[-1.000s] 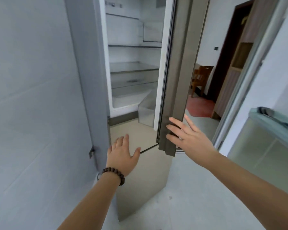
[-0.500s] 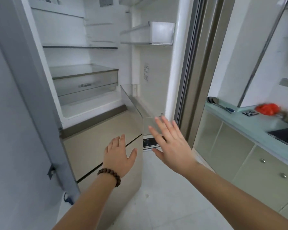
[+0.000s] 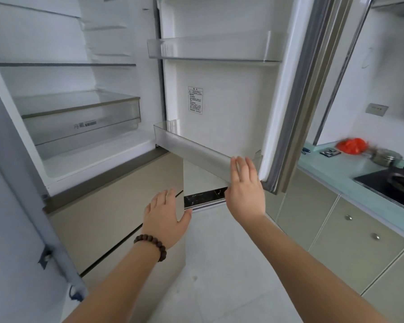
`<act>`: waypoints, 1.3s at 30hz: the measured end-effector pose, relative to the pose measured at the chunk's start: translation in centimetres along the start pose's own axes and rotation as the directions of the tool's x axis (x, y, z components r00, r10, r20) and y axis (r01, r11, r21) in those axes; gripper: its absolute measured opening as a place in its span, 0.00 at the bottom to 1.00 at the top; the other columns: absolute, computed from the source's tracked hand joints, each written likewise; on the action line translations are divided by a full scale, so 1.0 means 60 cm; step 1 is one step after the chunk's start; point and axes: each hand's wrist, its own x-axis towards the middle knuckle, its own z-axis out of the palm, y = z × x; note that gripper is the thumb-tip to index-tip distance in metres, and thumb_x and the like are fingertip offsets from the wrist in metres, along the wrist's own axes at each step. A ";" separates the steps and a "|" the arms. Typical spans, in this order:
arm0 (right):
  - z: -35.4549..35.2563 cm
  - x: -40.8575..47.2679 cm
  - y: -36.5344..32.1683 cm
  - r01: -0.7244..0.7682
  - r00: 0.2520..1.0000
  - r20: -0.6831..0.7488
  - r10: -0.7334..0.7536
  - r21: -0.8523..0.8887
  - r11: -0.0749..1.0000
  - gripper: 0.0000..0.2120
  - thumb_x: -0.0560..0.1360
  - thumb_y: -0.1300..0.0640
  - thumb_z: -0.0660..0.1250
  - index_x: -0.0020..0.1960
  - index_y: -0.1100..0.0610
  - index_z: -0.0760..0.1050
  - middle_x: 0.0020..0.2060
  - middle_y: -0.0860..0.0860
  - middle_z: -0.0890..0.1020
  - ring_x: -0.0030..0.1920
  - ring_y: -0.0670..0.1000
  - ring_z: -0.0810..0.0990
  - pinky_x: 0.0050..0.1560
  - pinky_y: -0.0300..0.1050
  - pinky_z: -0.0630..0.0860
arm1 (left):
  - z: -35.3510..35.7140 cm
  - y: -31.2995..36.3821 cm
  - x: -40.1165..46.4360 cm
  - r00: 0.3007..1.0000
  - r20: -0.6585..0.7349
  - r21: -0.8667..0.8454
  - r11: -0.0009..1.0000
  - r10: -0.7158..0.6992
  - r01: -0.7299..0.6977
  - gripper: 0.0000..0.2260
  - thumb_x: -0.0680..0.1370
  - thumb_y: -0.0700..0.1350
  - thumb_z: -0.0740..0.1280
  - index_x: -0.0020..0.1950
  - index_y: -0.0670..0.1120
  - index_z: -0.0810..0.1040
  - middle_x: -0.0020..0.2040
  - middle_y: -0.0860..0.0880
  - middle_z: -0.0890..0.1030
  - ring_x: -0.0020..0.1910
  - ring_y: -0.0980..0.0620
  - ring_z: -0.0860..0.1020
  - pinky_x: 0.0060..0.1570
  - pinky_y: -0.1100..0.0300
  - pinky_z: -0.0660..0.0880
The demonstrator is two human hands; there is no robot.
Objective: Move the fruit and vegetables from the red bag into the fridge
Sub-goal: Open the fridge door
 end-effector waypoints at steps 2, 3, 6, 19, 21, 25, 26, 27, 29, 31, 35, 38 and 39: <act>0.001 0.019 0.030 -0.063 0.997 0.049 0.063 0.003 0.998 0.35 0.70 0.64 0.64 0.74 0.64 0.56 0.68 0.59 0.68 0.72 0.61 0.60 0.66 0.54 0.69 | 0.003 0.011 0.012 1.000 0.000 0.004 1.000 0.016 -0.016 0.34 0.73 0.63 0.50 0.75 0.45 0.56 0.73 0.45 0.63 0.72 0.47 0.60 0.70 0.50 0.59; 0.001 0.031 0.047 -0.096 0.993 0.075 0.095 0.008 0.995 0.34 0.71 0.63 0.63 0.74 0.63 0.54 0.68 0.59 0.66 0.73 0.60 0.58 0.65 0.54 0.71 | 0.003 0.017 0.019 1.000 -0.003 0.009 1.000 0.021 -0.021 0.35 0.72 0.63 0.49 0.75 0.45 0.56 0.72 0.45 0.64 0.72 0.46 0.61 0.69 0.50 0.59; -0.001 0.067 0.099 -0.148 0.977 0.151 0.149 -0.017 0.989 0.32 0.74 0.63 0.59 0.75 0.62 0.50 0.71 0.57 0.60 0.75 0.57 0.51 0.65 0.52 0.70 | 0.005 0.035 0.038 0.999 -0.013 0.028 0.999 0.045 -0.044 0.35 0.72 0.65 0.48 0.74 0.45 0.56 0.71 0.46 0.65 0.70 0.47 0.62 0.68 0.51 0.60; 0.055 0.203 0.273 -0.214 0.923 0.295 0.247 -0.139 0.967 0.34 0.74 0.64 0.58 0.76 0.59 0.47 0.75 0.54 0.52 0.76 0.53 0.46 0.68 0.53 0.66 | 0.056 0.098 0.108 0.998 0.006 0.072 0.995 0.063 -0.063 0.31 0.77 0.62 0.53 0.75 0.47 0.54 0.73 0.47 0.63 0.72 0.47 0.60 0.71 0.49 0.58; 0.063 0.215 0.288 -0.220 0.920 0.302 0.248 -0.123 0.968 0.34 0.74 0.64 0.58 0.76 0.59 0.47 0.75 0.54 0.53 0.76 0.53 0.47 0.68 0.54 0.66 | 0.067 0.102 0.115 0.999 0.007 0.076 0.996 0.050 -0.051 0.31 0.77 0.62 0.53 0.75 0.47 0.54 0.73 0.47 0.62 0.72 0.47 0.59 0.72 0.49 0.57; 0.071 0.232 0.308 -0.210 0.927 0.297 0.229 -0.095 0.973 0.33 0.73 0.63 0.60 0.75 0.59 0.50 0.73 0.55 0.56 0.75 0.55 0.51 0.71 0.54 0.61 | 0.080 0.110 0.124 1.000 0.009 0.080 0.996 0.023 -0.024 0.31 0.77 0.62 0.53 0.75 0.47 0.54 0.73 0.47 0.62 0.73 0.47 0.59 0.72 0.49 0.57; 0.073 0.233 0.310 -0.206 0.929 0.295 0.225 -0.095 0.974 0.33 0.73 0.62 0.60 0.75 0.59 0.50 0.73 0.55 0.56 0.74 0.55 0.52 0.71 0.53 0.60 | 0.081 0.112 0.126 1.000 0.009 0.080 0.997 0.020 -0.021 0.31 0.77 0.62 0.53 0.75 0.47 0.54 0.73 0.47 0.62 0.73 0.47 0.59 0.72 0.49 0.57; 0.074 0.234 0.311 -0.204 0.930 0.292 0.222 -0.092 0.975 0.34 0.73 0.62 0.61 0.75 0.59 0.50 0.72 0.55 0.57 0.74 0.56 0.52 0.72 0.53 0.59 | 0.081 0.113 0.127 1.000 0.008 0.078 0.997 0.018 -0.018 0.31 0.77 0.62 0.53 0.75 0.47 0.54 0.73 0.47 0.62 0.73 0.47 0.59 0.72 0.49 0.57; 0.078 0.232 0.313 -0.203 0.936 0.280 0.216 -0.073 0.976 0.34 0.73 0.62 0.61 0.75 0.60 0.51 0.72 0.56 0.57 0.74 0.56 0.52 0.72 0.53 0.58 | 0.078 0.115 0.127 1.000 -0.004 0.077 0.997 0.018 -0.018 0.31 0.77 0.62 0.54 0.75 0.47 0.54 0.73 0.47 0.62 0.72 0.47 0.60 0.71 0.49 0.57; 0.078 0.226 0.314 -0.196 0.939 0.278 0.203 -0.051 0.979 0.34 0.73 0.61 0.61 0.75 0.59 0.50 0.73 0.55 0.56 0.75 0.55 0.51 0.73 0.55 0.55 | 0.073 0.117 0.124 1.000 -0.015 0.075 0.997 0.022 -0.021 0.31 0.77 0.61 0.54 0.75 0.46 0.55 0.72 0.47 0.63 0.72 0.47 0.60 0.71 0.49 0.58; 0.063 0.192 0.303 -0.212 0.937 0.285 0.203 -0.001 0.977 0.38 0.74 0.59 0.60 0.76 0.56 0.42 0.77 0.54 0.47 0.76 0.53 0.44 0.75 0.55 0.47 | 0.059 0.122 0.121 0.999 -0.022 0.052 0.998 0.040 -0.039 0.31 0.77 0.61 0.54 0.75 0.46 0.54 0.73 0.47 0.63 0.72 0.47 0.60 0.71 0.48 0.58; 0.042 0.148 0.275 -0.224 0.941 0.275 0.197 0.069 0.972 0.37 0.75 0.57 0.60 0.76 0.57 0.42 0.77 0.55 0.45 0.76 0.53 0.41 0.75 0.54 0.45 | 0.052 0.127 0.115 0.997 -0.026 0.051 0.996 0.070 -0.069 0.33 0.75 0.63 0.50 0.75 0.46 0.54 0.73 0.47 0.62 0.72 0.47 0.60 0.71 0.49 0.57; 0.034 0.129 0.263 -0.227 0.942 0.272 0.195 0.091 0.970 0.37 0.76 0.56 0.60 0.76 0.57 0.42 0.77 0.55 0.45 0.76 0.53 0.41 0.75 0.53 0.44 | 0.051 0.130 0.112 0.996 -0.024 0.048 0.996 0.081 -0.080 0.34 0.74 0.63 0.49 0.75 0.46 0.54 0.73 0.47 0.62 0.72 0.47 0.60 0.71 0.49 0.57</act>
